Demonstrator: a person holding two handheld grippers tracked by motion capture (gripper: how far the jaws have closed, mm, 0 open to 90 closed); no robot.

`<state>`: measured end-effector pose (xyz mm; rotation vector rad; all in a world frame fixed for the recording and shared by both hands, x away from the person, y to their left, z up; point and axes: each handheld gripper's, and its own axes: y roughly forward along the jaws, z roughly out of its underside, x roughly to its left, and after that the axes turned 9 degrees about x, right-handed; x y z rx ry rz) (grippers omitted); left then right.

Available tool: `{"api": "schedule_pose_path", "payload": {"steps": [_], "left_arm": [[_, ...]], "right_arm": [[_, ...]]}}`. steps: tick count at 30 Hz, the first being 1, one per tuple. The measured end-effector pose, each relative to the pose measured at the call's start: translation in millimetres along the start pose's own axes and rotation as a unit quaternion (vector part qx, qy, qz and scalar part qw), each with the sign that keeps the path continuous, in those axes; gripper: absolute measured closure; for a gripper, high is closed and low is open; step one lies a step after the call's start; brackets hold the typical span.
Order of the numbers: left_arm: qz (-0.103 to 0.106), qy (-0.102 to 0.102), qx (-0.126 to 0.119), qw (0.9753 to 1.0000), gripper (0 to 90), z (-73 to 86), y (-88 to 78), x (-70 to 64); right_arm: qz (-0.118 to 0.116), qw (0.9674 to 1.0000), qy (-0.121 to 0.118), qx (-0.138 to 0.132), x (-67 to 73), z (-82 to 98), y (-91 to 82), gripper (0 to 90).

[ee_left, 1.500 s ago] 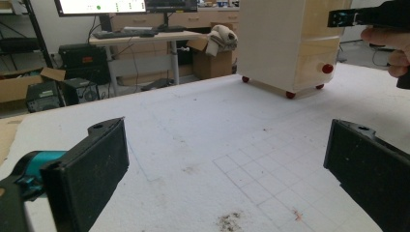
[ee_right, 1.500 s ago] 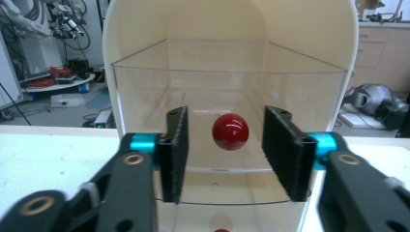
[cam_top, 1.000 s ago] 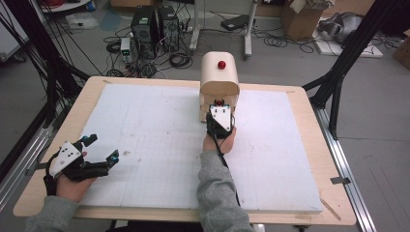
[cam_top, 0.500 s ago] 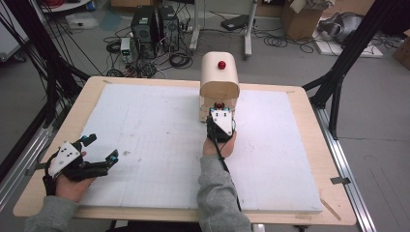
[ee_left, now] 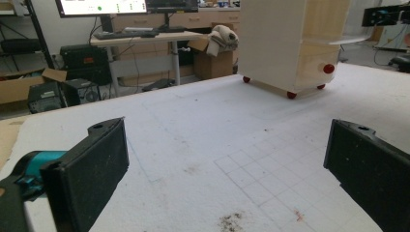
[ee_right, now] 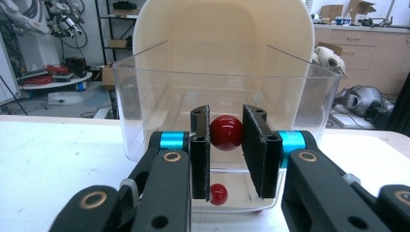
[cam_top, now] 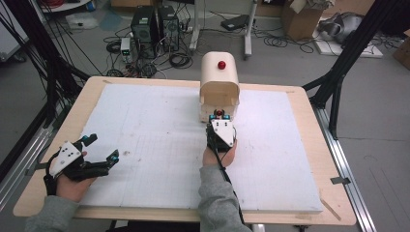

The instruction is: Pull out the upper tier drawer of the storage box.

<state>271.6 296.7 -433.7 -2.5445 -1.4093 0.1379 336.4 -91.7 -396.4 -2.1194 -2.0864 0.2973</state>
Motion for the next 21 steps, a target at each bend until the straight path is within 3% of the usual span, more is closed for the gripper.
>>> {"api": "schedule_pose_path", "payload": {"steps": [7, 12, 15, 19, 21], "left_arm": [[0.0, 0.002, 0.0, 1.0, 2.5, -0.2, -0.2, 0.0], [0.001, 0.001, 0.0, 1.0, 2.5, -0.2, -0.3, -0.1], [0.001, 0.001, -0.001, 1.0, 2.5, -0.3, -0.3, -0.3], [0.001, 0.001, -0.002, 1.0, 2.5, -0.2, -0.3, -0.2], [0.001, 0.001, -0.001, 1.0, 2.5, -0.3, -0.5, -0.5]], "right_arm": [[-0.001, 1.0, -0.002, 0.0, -1.5, 1.6, -2.1, 72.6], [-0.025, 0.9996, 0.007, 0.008, -5.1, 0.7, -2.7, 45.6], [-0.031, 0.9995, 0.0, 0.007, -5.5, 0.2, -3.4, 30.2], [-0.044, 0.999, 0.005, 0.006, -6.9, -0.7, -4.1, 0.0], [-0.047, 0.9989, 0.005, 0.008, -7.5, -0.8, -4.3, 0.1]]}}
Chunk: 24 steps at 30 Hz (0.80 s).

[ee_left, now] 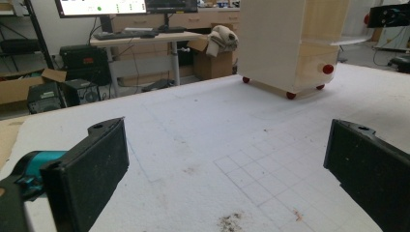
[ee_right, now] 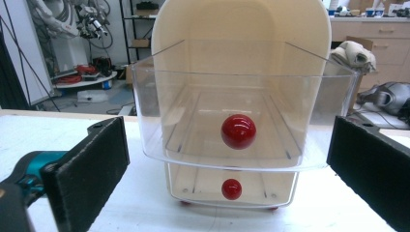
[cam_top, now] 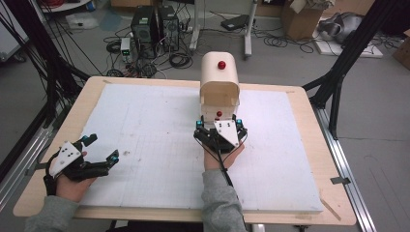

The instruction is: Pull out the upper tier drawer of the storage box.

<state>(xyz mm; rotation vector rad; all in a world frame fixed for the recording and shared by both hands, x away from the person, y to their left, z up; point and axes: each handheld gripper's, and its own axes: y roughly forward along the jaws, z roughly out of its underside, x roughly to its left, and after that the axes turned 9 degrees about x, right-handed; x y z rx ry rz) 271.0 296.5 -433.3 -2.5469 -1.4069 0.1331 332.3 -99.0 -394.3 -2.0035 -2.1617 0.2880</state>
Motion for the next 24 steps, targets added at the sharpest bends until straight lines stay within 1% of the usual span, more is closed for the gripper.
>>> {"api": "schedule_pose_path", "payload": {"steps": [2, 3, 5, 7, 8, 9, 10, 11, 13, 15, 17, 18, 19, 21, 24], "left_arm": [[0.001, 0.0, -0.001, 1.0, 2.5, -0.2, -0.1, -0.5], [0.002, 0.001, 0.0, 1.0, 2.5, -0.3, -0.3, -0.4], [0.002, 0.001, -0.002, 1.0, 2.5, -0.5, -0.5, -0.7], [0.002, 0.001, -0.002, 1.0, 2.5, -0.6, -0.8, -0.6], [0.002, 0.001, -0.002, 1.0, 2.5, -0.6, -0.8, -0.6], [0.002, 0.0, -0.004, 1.0, 2.5, -0.8, -0.9, -0.6], [0.002, 0.0, -0.004, 1.0, 2.5, -0.8, -0.9, -0.6], [0.003, 0.0, -0.004, 1.0, 2.5, -1.0, -1.1, -1.0], [0.004, 0.002, -0.004, 1.0, 2.5, -1.5, -1.3, -1.6], [0.005, 0.003, -0.004, 1.0, 2.5, -1.7, -1.0, -2.4], [0.004, 0.004, -0.004, 1.0, 2.5, -1.8, -1.2, -2.9], [0.005, 0.005, -0.004, 1.0, 2.5, -2.0, -1.5, -3.3], [0.004, 0.005, -0.004, 1.0, 2.5, -2.3, -2.1, -3.5], [0.003, 0.005, -0.005, 1.0, 2.5, -2.7, -2.8, -3.6], [0.003, 0.003, -0.006, 1.0, 2.5, -2.6, -3.1, -3.9]], "right_arm": [[-0.002, 1.0, 0.001, 0.0, 0.0, 0.0, -0.5, 0.0], [-0.007, 1.0, -0.002, 0.002, -0.3, 0.0, -0.6, 0.0], [-0.01, 0.9999, -0.006, 0.002, -0.7, 0.2, -1.4, 0.1], [-0.018, 0.9998, -0.008, 0.005, -2.0, 0.3, -2.4, 0.0], [-0.018, 0.9998, -0.008, 0.005, -2.0, 0.3, -2.4, 0.0], [-0.036, 0.9993, -0.01, 0.008, -5.8, 0.6, -4.0, 0.1], [-0.036, 0.9993, -0.01, 0.008, -5.8, 0.6, -4.0, 0.1], [-0.047, 0.9987, -0.016, 0.012, -10.6, 1.4, -6.3, 0.1], [-0.063, 0.9976, -0.02, 0.021, -17.2, 2.1, -8.0, 0.1], [-0.076, 0.9965, -0.023, 0.029, -27.0, 3.5, -10.4, 0.1], [-0.093, 0.9945, -0.031, 0.037, -37.2, 4.7, -13.0, 0.1], [-0.095, 0.9943, -0.032, 0.037, -38.5, 4.9, -13.4, 0.0], [-0.108, 0.9927, -0.035, 0.038, -47.3, 5.4, -15.8, 0.1], [-0.12, 0.9915, -0.037, 0.035, -59.8, 5.6, -19.7, 0.1], [-0.152, 0.9869, -0.041, 0.038, -80.6, 4.3, -24.0, 0.0]]}}
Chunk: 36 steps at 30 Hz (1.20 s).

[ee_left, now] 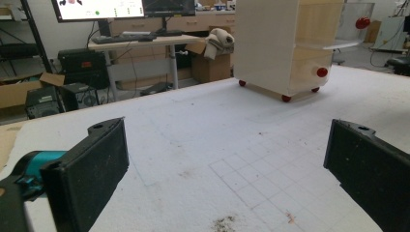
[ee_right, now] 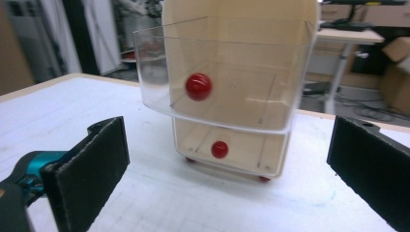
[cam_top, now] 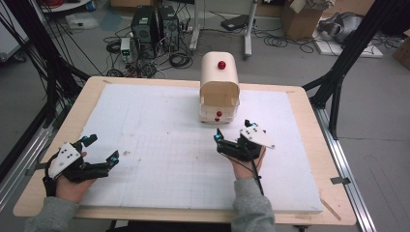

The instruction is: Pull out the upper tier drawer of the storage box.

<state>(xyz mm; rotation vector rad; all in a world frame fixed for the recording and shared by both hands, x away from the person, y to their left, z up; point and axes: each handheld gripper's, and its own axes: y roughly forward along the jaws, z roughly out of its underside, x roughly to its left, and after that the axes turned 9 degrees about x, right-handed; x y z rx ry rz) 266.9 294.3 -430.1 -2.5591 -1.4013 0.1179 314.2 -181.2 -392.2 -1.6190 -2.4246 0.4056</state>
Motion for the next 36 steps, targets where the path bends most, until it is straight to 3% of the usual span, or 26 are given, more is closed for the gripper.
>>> {"api": "schedule_pose_path", "payload": {"steps": [5, 10, 15, 18, 22, 27, 36], "left_arm": [[0.001, 0.001, 0.0, 1.0, 2.5, -0.4, -0.5, -0.7], [0.001, 0.001, -0.001, 1.0, 2.5, -0.9, -0.7, -1.8], [0.003, 0.001, -0.002, 1.0, 2.5, -1.3, -0.4, -2.3], [0.006, 0.002, -0.001, 1.0, 2.5, -1.2, 0.1, -2.2], [0.01, -0.002, -0.004, 0.9999, 2.5, -1.3, 1.0, -2.2], [0.019, -0.007, -0.007, 0.9998, 2.5, -1.9, 2.3, -2.3], [0.019, -0.007, -0.008, 0.9998, 2.5, -3.0, 4.6, -2.8]], "right_arm": [[-0.029, 0.9994, -0.017, 0.009, -32.5, 3.7, -16.7, 0.0], [-0.043, 0.9983, -0.034, 0.018, -59.1, 11.5, -33.5, 0.1], [-0.055, 0.9979, -0.029, 0.018, -79.1, 22.4, -48.0, 0.1], [-0.053, 0.9978, -0.032, 0.025, -88.3, 29.3, -54.0, 0.1], [-0.044, 0.9987, -0.017, 0.021, -100.0, 38.2, -63.2, 0.1], [-0.052, 0.9985, -0.006, 0.012, -112.4, 46.5, -74.3, 0.1], [-0.064, 0.9979, 0.007, 0.008, -119.3, 53.4, -77.1, 0.1]]}}
